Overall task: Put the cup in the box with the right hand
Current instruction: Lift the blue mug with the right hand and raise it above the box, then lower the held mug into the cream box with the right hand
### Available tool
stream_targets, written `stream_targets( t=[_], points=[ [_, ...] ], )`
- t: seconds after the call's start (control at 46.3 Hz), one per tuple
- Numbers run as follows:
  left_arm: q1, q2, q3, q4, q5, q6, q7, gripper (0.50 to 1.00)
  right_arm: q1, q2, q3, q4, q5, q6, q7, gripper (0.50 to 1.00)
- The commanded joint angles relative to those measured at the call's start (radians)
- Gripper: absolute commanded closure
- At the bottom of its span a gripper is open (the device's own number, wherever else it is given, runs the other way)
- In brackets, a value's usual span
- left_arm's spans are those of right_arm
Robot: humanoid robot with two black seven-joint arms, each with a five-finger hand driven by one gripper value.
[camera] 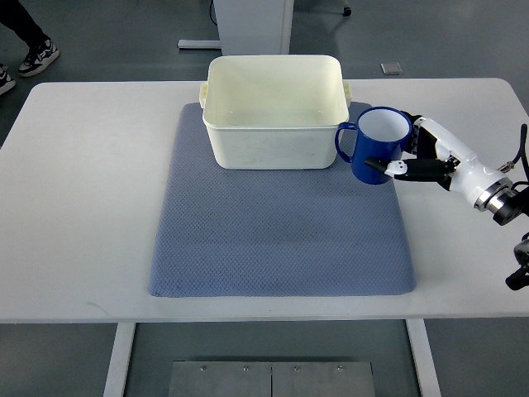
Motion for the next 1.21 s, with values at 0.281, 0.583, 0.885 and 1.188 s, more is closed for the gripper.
stream_targets(
  t=[0.281, 0.583, 0.885, 1.188],
  points=[
    [0.0, 0.0, 0.0, 0.0, 0.0, 0.0, 0.0, 0.5, 0.21, -0.041, 0.002, -0.022, 0.059, 0.027, -0.103, 1.0],
    [0.0, 0.0, 0.0, 0.0, 0.0, 0.0, 0.001, 0.5, 0.33, 0.052, -0.008, -0.16, 0.097, 0.026, -0.156, 1.0],
    [0.0, 0.0, 0.0, 0.0, 0.0, 0.0, 0.0, 0.5, 0.388, 0.259, -0.008, -0.369, 0.094, 0.024, -0.178, 1.0],
    [0.0, 0.0, 0.0, 0.0, 0.0, 0.0, 0.0, 0.5, 0.387, 0.451, -0.008, -0.57, 0.089, 0.024, -0.167, 1.0]
  ],
)
